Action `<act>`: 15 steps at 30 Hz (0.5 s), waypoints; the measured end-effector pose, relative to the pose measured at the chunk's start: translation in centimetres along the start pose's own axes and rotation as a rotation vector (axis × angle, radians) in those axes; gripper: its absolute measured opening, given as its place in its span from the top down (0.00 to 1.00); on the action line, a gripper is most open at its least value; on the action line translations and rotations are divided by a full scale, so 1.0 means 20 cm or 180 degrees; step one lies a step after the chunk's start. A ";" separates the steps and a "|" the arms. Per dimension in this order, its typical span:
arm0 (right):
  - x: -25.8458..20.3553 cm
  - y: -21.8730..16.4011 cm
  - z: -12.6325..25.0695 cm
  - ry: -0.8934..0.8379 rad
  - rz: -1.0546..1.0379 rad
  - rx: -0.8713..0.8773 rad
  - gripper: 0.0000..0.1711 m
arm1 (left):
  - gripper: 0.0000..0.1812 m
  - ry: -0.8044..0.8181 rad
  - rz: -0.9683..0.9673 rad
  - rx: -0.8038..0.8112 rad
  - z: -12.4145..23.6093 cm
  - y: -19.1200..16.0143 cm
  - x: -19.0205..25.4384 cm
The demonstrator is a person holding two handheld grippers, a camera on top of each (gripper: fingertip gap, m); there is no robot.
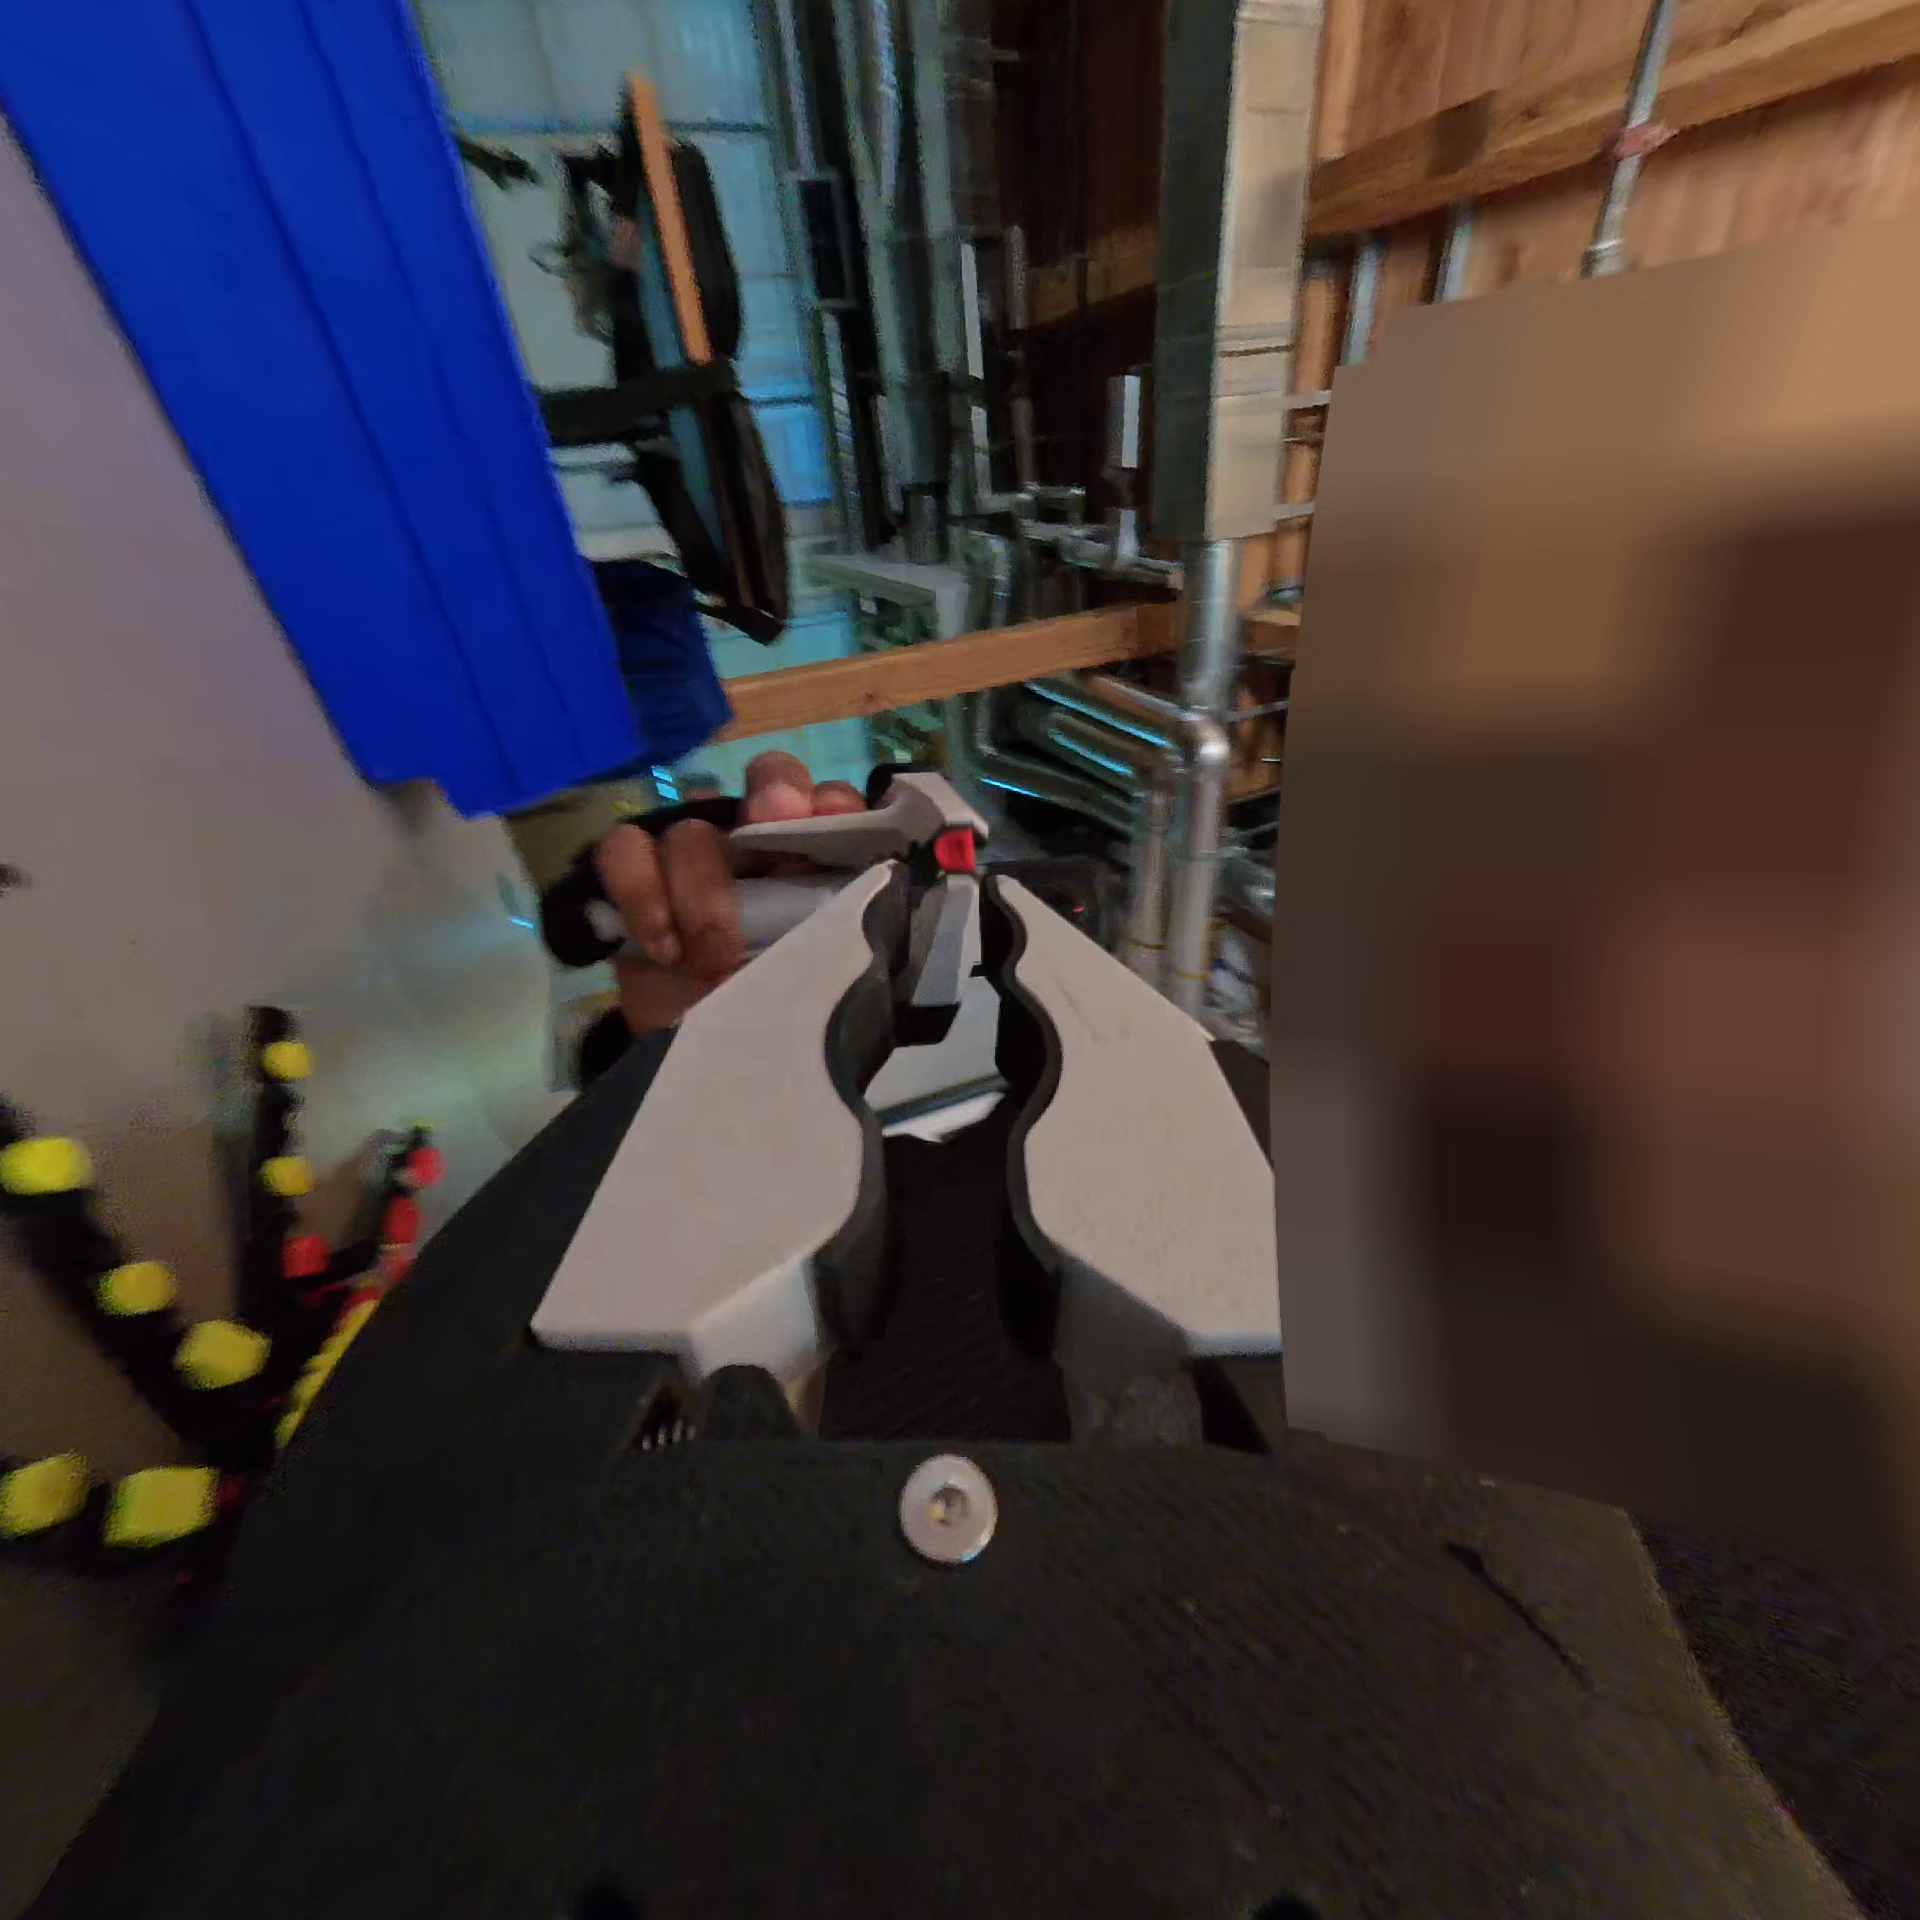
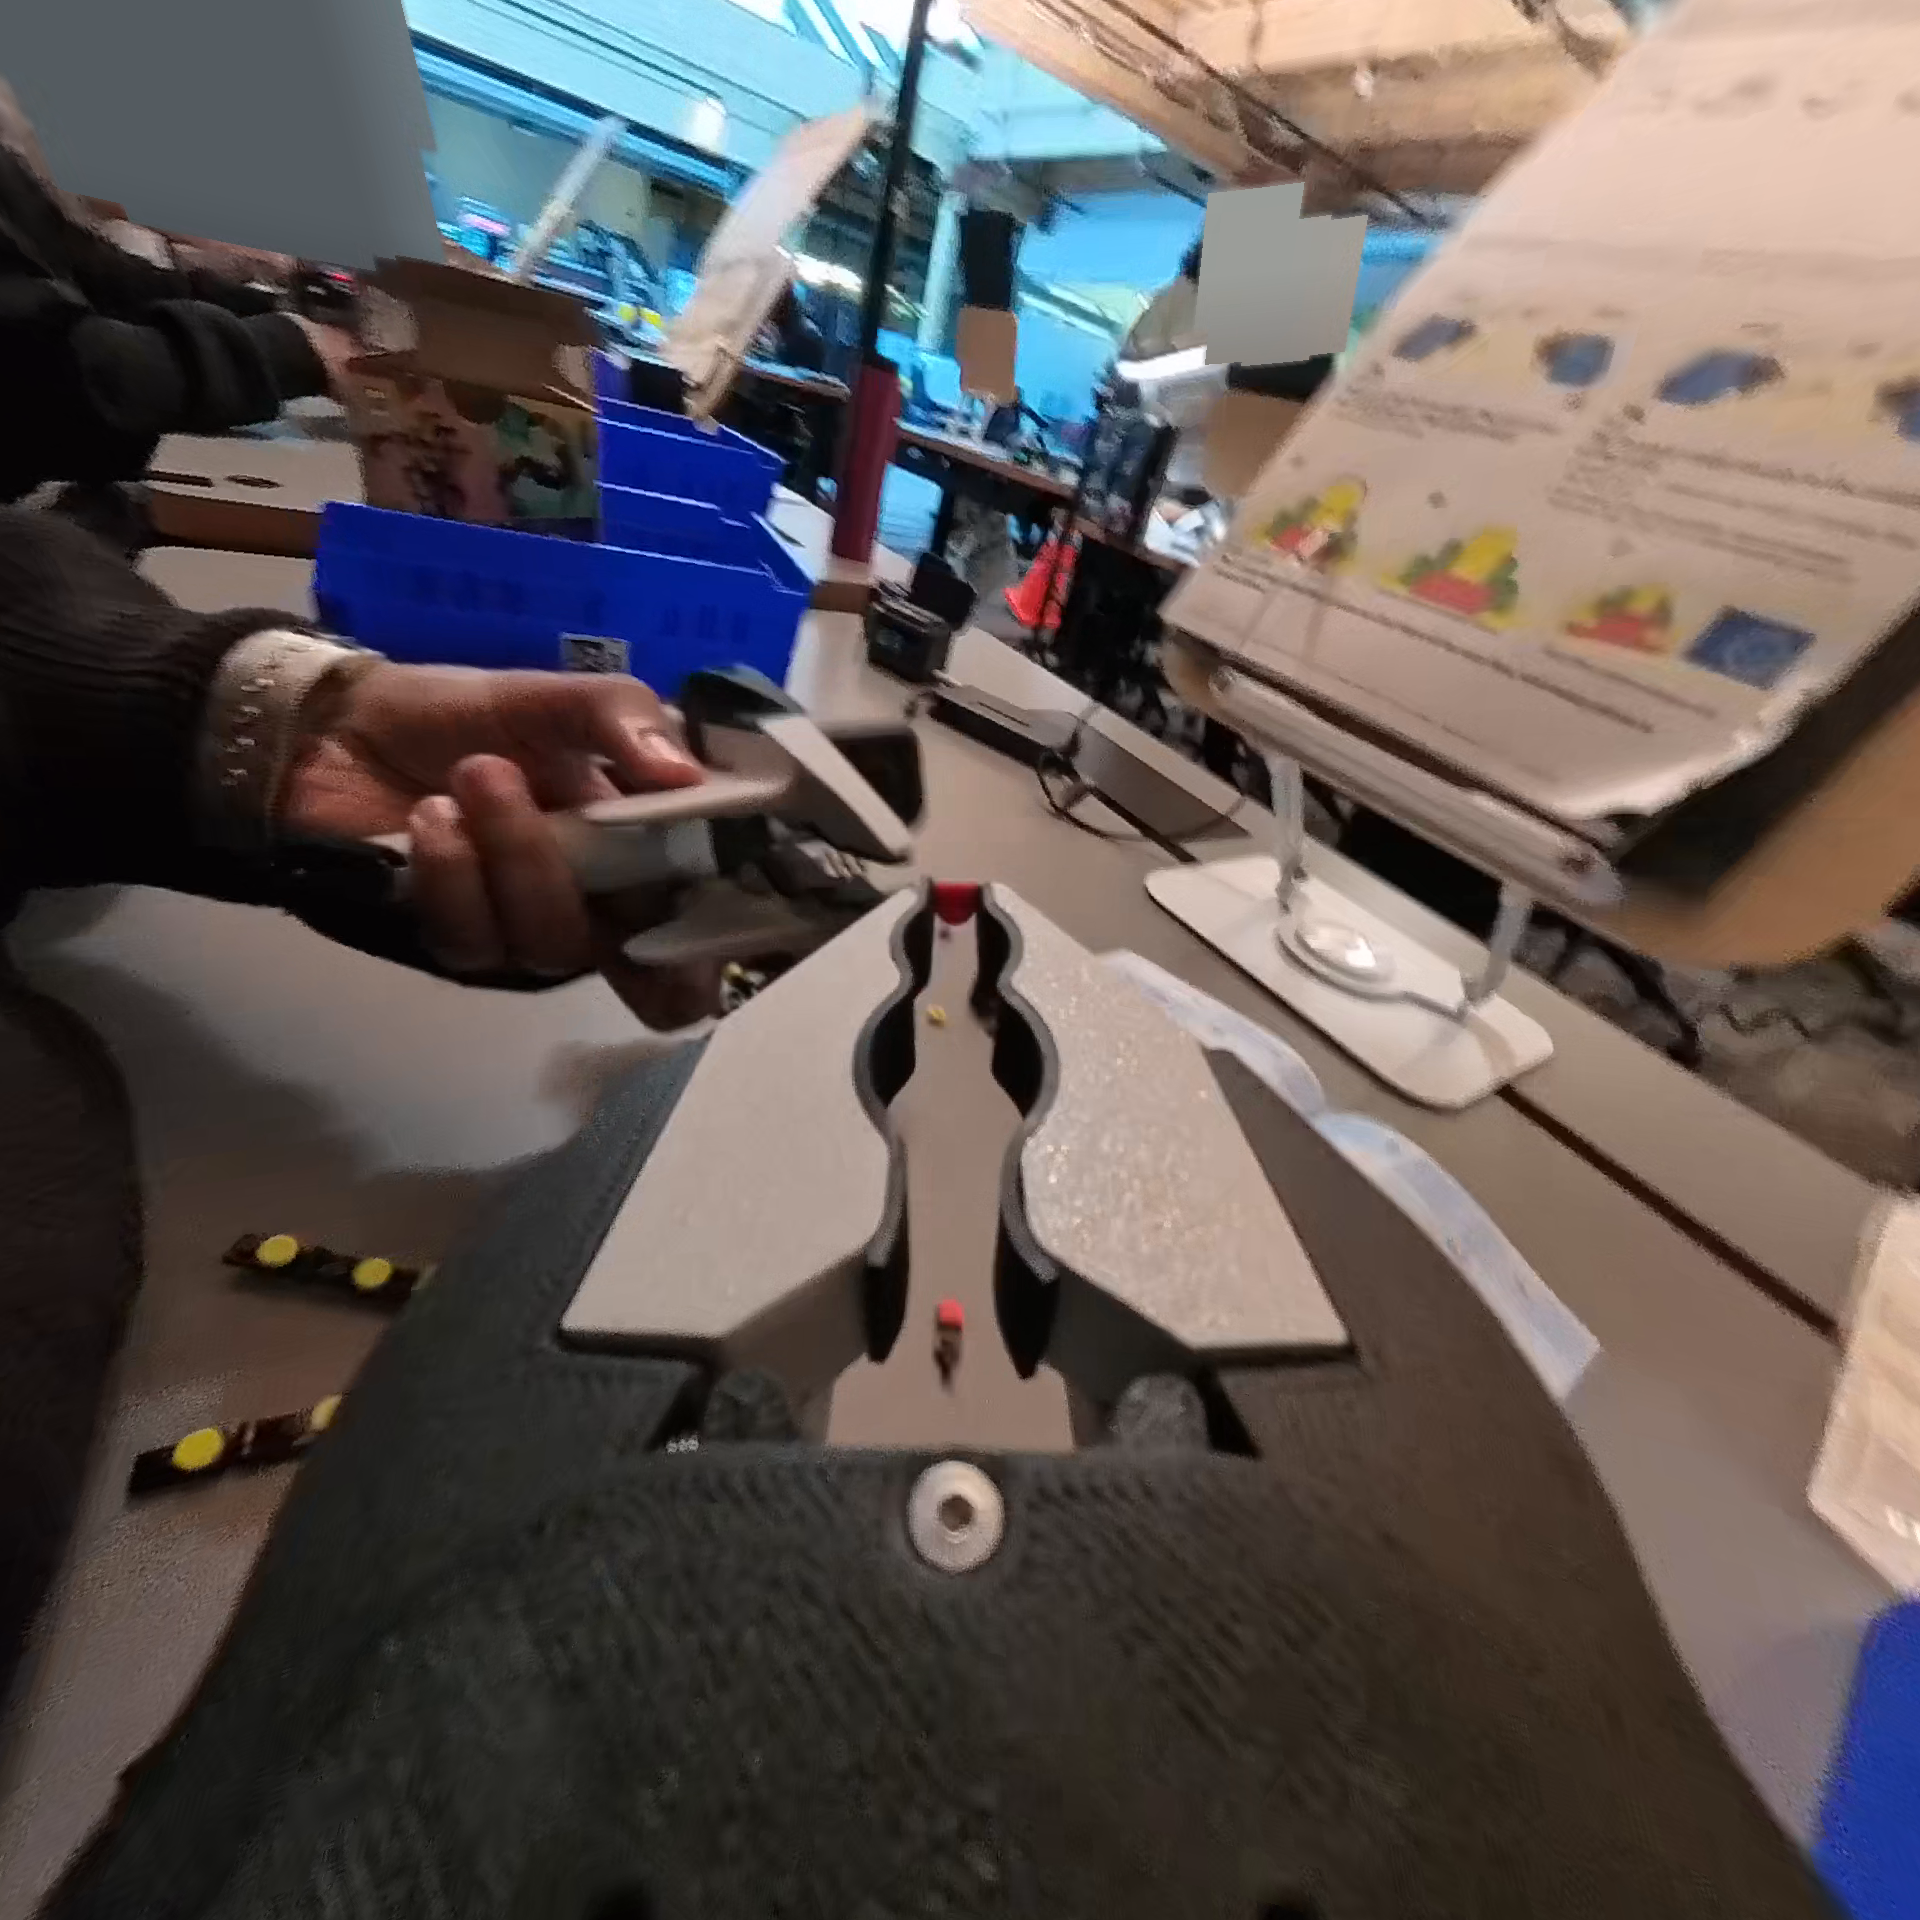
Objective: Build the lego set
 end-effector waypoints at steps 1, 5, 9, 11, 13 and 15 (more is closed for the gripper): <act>0.04 -0.04 0.01 -0.0065 -0.0138 -0.0171 0.97 | 0.93 0.0156 -0.0194 0.0045 0.03 0.03 -0.01; 0.16 -0.35 0.07 -0.0093 -0.0817 -0.1393 0.97 | 0.94 0.1209 -0.1035 -0.0034 0.13 0.12 -0.12; 0.14 -0.48 0.05 -0.0068 -0.1134 -0.1966 0.97 | 0.94 0.2083 -0.1454 -0.0349 0.17 0.17 -0.28; 0.11 -0.55 0.03 -0.0009 -0.1087 -0.2267 0.97 | 0.95 0.2224 -0.1408 -0.0523 0.15 0.16 -0.34; 0.08 -0.59 0.02 0.0043 -0.0977 -0.2516 0.96 | 0.95 0.2400 -0.1363 -0.0719 0.13 0.15 -0.41; 0.07 -0.60 0.00 0.0060 -0.0918 -0.2613 0.96 | 0.95 0.2554 -0.1412 -0.0882 0.12 0.15 -0.46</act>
Point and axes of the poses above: each gripper's, where its closed fingertips meet, z back along the fingers, y out of its top, x = y × z across the jaws, the point moved 4 cm from there along z, back along the fingers, and after that the axes turned 5 degrees about x, right-handed, at the moved point
